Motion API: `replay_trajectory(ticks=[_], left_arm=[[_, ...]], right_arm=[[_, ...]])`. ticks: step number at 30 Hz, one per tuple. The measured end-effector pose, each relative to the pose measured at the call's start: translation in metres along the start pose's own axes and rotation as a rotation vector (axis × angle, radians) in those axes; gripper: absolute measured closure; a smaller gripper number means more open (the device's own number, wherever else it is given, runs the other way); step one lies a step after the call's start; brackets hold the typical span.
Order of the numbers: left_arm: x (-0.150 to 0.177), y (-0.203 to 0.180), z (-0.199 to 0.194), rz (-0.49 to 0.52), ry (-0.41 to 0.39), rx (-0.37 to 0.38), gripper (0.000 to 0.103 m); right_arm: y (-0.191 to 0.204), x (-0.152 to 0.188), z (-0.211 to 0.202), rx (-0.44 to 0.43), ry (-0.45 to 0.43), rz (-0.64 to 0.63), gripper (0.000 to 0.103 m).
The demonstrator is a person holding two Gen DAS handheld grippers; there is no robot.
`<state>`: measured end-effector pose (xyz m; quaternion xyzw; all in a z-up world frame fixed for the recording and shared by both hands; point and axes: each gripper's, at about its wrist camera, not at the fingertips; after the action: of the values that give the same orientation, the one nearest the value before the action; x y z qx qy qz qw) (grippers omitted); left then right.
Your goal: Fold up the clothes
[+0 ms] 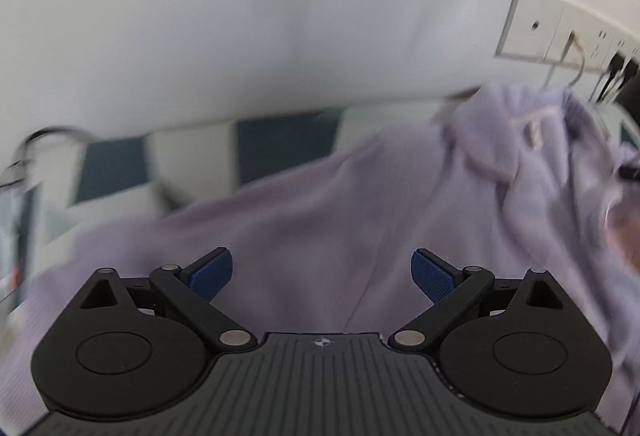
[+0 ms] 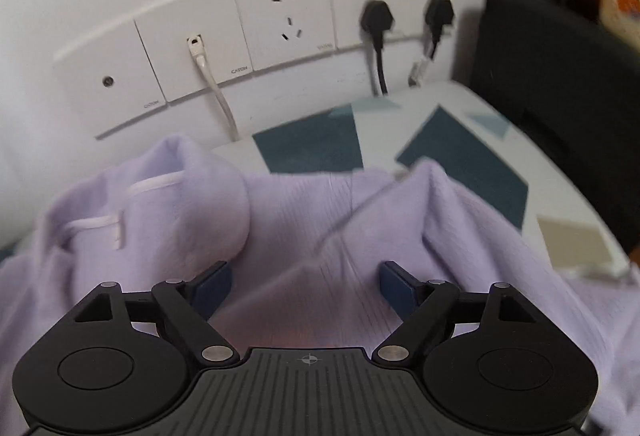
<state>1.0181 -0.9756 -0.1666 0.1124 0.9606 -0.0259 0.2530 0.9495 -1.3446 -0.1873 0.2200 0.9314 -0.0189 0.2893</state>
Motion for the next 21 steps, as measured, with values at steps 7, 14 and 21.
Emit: replay_trajectory(ticks=[7, 14, 21], left_arm=[[-0.042, -0.037, 0.067, 0.101, 0.051, -0.002, 0.0], [-0.029, -0.04, 0.055, 0.049, -0.047, -0.042, 0.081], [-0.011, -0.017, 0.043, -0.036, -0.064, -0.105, 0.082]], right_arm=[[0.009, -0.004, 0.028, 0.06, 0.021, -0.108, 0.005], [0.015, 0.0, 0.047, 0.016, 0.003, -0.15, 0.001], [0.052, -0.008, 0.057, -0.018, -0.014, -0.22, 0.001]])
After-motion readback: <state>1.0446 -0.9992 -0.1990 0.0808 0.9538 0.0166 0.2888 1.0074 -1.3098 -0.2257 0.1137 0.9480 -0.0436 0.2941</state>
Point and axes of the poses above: each gripper's, at about its wrist camera, not at the fingertips, and z roughly the way its jaws point, y to its left, x to its underside, and after that the axes turned 6 degrees about y, right-handed
